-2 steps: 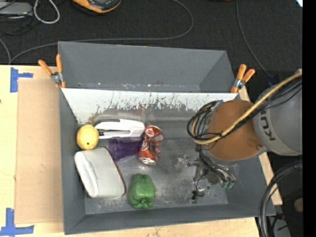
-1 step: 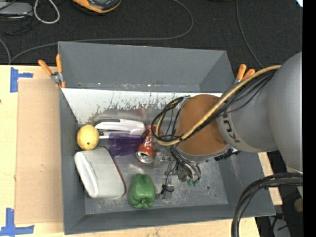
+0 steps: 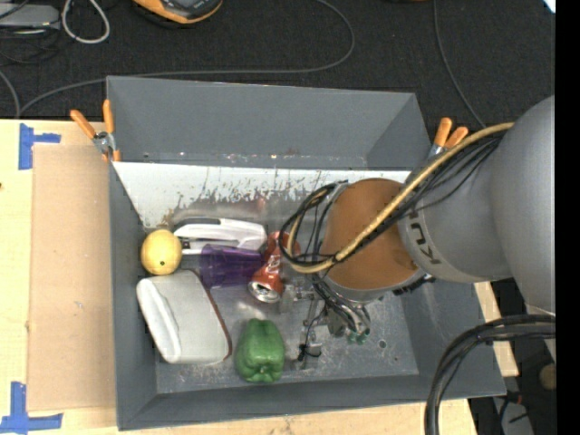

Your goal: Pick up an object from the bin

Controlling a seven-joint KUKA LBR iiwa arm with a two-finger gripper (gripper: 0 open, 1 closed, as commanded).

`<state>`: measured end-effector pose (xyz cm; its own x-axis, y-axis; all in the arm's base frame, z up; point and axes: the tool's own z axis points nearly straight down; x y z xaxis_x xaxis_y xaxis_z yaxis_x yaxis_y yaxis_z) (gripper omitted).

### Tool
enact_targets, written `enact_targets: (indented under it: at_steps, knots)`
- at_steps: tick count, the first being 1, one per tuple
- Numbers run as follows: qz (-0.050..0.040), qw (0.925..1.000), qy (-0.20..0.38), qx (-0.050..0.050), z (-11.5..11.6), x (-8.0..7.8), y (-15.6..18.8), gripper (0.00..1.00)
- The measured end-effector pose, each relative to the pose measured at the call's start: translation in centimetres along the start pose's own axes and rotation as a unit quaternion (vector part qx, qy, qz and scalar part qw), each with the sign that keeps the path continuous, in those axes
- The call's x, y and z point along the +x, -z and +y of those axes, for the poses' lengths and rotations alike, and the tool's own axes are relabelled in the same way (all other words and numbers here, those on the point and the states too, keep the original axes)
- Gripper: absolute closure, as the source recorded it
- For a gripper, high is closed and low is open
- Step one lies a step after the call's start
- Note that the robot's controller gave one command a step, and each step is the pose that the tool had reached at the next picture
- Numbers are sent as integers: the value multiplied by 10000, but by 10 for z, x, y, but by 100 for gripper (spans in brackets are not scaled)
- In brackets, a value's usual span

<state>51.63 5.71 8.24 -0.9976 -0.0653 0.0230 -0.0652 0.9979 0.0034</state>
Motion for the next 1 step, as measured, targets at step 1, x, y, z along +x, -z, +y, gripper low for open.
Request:
enact_targets:
  at_steps: [1]
  knots:
    - [4, 9998, 219, -3, -30, -32, -12, 0]
